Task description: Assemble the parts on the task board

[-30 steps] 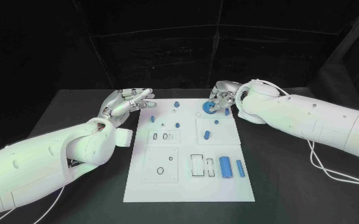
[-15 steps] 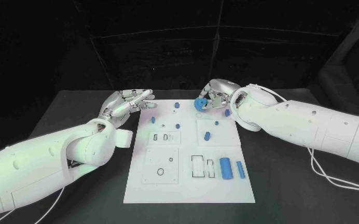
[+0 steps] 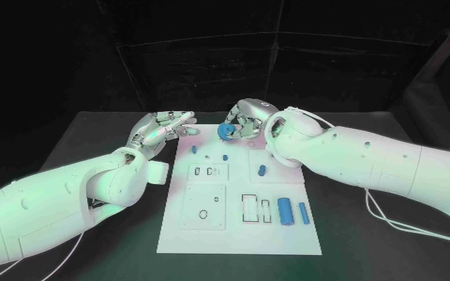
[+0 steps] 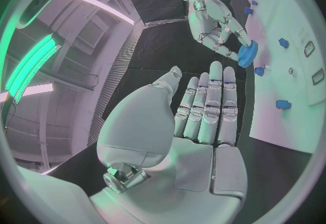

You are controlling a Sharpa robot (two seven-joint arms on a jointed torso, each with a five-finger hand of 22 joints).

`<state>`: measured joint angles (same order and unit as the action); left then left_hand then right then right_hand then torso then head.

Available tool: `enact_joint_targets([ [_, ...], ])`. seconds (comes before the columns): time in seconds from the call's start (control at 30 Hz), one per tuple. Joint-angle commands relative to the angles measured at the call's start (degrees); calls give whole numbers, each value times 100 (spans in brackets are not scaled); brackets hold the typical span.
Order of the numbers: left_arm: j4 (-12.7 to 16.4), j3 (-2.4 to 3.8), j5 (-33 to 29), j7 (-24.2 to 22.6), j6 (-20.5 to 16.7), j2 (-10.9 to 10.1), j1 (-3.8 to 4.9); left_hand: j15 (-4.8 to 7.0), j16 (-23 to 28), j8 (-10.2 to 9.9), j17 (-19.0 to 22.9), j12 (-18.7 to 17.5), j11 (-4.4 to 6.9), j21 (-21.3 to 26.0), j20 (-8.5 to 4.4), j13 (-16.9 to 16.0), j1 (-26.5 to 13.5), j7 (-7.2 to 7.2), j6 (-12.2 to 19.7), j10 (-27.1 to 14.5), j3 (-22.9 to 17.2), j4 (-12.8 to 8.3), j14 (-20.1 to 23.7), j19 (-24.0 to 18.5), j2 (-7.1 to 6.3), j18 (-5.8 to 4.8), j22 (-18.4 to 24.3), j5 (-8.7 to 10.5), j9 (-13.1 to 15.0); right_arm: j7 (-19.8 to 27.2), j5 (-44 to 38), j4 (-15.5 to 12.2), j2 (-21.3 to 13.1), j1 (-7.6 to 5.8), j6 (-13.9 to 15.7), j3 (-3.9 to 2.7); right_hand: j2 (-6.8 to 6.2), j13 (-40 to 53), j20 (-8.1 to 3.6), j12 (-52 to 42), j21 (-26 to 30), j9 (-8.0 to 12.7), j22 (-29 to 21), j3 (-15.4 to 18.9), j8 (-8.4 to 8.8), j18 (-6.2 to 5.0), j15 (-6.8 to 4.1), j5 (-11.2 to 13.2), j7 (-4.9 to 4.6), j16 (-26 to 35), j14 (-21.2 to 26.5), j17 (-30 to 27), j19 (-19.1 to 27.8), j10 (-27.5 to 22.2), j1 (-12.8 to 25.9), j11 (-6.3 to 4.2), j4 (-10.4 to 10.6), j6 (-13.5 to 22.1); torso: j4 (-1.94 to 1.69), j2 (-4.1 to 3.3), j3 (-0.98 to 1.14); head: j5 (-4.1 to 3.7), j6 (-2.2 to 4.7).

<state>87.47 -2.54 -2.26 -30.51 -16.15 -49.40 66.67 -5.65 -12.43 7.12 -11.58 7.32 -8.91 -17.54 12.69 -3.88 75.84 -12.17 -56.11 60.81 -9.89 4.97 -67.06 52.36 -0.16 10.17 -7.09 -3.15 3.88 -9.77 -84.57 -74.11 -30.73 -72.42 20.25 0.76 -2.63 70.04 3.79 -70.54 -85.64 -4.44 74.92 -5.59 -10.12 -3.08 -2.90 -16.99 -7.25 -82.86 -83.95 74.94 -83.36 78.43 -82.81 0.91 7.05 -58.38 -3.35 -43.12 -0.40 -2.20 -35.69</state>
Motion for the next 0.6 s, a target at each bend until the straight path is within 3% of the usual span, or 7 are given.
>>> enact_joint_targets([
  [0.03,7,6,26,-42,88,20,10,-31,35,-24,-7,-35,-8,34,-8,3,48,-7,-15,14,-6,-28,6,23,1,37,11,-16,-3,-187,-326,140,175,19,-77,3,-25,-11,10,22,-22,-351,596,-28,15,92,34,-20,103,-12,-342,118,-16,-2,67,47,56,-290,-3,-7,-2,2,4],
  [0.17,1,6,26,-41,89,31,10,-31,35,-24,-7,-35,-8,34,-8,3,48,-7,-15,14,-6,-28,6,23,1,37,11,-16,-3,-264,-406,273,342,66,-243,7,-32,-11,14,27,-20,-353,593,-41,33,91,38,0,99,-5,-340,107,-13,-5,98,51,74,-281,9,-4,9,27,-12],
  [0.6,-14,6,26,-43,84,49,10,-31,35,-24,-7,-35,-8,34,-8,3,48,-7,-15,14,-6,-28,6,23,1,37,11,-16,-3,-472,-614,549,625,142,-620,11,-58,-47,24,77,-21,-354,597,-80,90,92,49,79,79,0,-337,101,-14,-38,144,67,96,-234,16,-6,14,35,-26],
])
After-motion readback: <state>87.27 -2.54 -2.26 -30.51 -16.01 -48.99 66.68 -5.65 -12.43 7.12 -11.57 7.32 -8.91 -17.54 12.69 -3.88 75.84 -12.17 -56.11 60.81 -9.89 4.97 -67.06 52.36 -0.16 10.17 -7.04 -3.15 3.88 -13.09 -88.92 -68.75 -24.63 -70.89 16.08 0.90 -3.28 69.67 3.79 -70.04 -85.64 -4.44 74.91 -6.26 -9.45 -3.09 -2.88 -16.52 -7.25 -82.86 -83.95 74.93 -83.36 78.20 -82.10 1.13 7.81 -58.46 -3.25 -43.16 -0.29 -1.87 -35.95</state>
